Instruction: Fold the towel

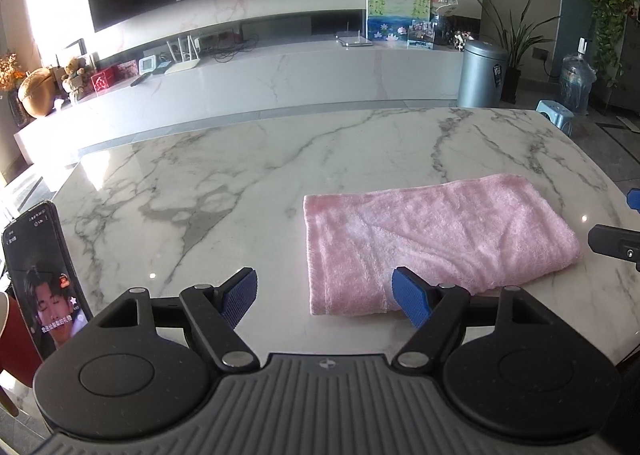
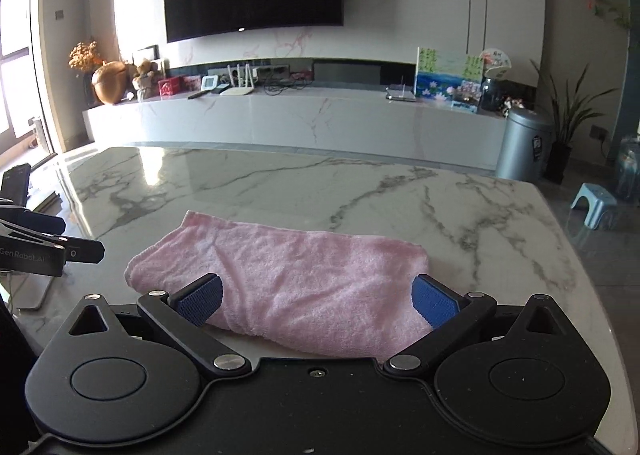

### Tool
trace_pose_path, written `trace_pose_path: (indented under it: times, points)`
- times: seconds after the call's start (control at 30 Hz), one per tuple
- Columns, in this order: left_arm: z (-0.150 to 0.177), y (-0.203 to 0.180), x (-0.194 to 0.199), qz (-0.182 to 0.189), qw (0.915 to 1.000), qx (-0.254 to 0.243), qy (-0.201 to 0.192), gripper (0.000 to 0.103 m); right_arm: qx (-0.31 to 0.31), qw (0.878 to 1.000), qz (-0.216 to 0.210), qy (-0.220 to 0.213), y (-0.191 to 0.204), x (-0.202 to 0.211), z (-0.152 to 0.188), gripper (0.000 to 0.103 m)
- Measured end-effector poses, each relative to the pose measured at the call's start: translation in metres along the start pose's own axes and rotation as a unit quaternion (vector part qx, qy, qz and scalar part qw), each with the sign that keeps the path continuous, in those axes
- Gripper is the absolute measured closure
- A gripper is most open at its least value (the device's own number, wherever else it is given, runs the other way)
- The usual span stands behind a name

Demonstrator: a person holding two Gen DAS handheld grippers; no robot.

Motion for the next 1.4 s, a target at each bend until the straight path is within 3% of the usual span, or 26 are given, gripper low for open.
trace_pose_path:
  times: [0.1, 0.27, 0.33, 0.47, 0.73, 0.97, 1.23, 1.4]
  points:
    - [0.003, -0.002, -0.014, 0.024, 0.9994, 0.025, 0.011, 0.029, -0.005, 1.000, 0.008, 0.002, 0.001, -0.012, 0.008, 0.002]
    - [0.007, -0.008, -0.040, 0.040, 0.9988, 0.024, 0.012, 0.029, 0.012, 0.998, 0.055, 0.008, 0.002, -0.035, 0.024, 0.002]
    - [0.012, -0.007, -0.050, 0.058, 0.9969, 0.038, 0.037, 0.029, 0.011, 0.998, 0.064, 0.015, 0.002, -0.043, 0.031, 0.002]
    - [0.015, -0.001, -0.056, 0.104, 0.9889, 0.063, 0.086, 0.029, 0.003, 0.999, 0.038, 0.024, 0.008, -0.058, 0.032, 0.002]
    - [0.015, -0.001, -0.047, 0.065, 0.9933, 0.063, 0.073, 0.029, -0.007, 0.999, 0.042, 0.008, 0.009, -0.056, 0.027, 0.002]
    - [0.021, -0.009, -0.053, 0.014, 0.9972, 0.046, 0.056, 0.030, -0.017, 0.998, 0.065, 0.021, -0.004, -0.050, 0.037, 0.002]
    - [0.026, -0.007, -0.066, 0.030, 0.9960, 0.060, 0.059, 0.030, -0.032, 0.996, 0.073, 0.046, -0.005, -0.056, 0.041, 0.002]
    - [0.027, -0.014, -0.069, 0.019, 0.9974, 0.035, 0.060, 0.029, -0.028, 0.996, 0.071, 0.048, -0.002, -0.058, 0.043, 0.002]
Point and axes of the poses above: each gripper's, at about its wrist camera, not at the fingertips, and x roughly against the way its jaws point, y to its left, z to its underside, the point moved 4 cm from there along -x, roughly the way its jaws point, and after that the axes turned 5 degrees about -y, right-handed, at the moved point
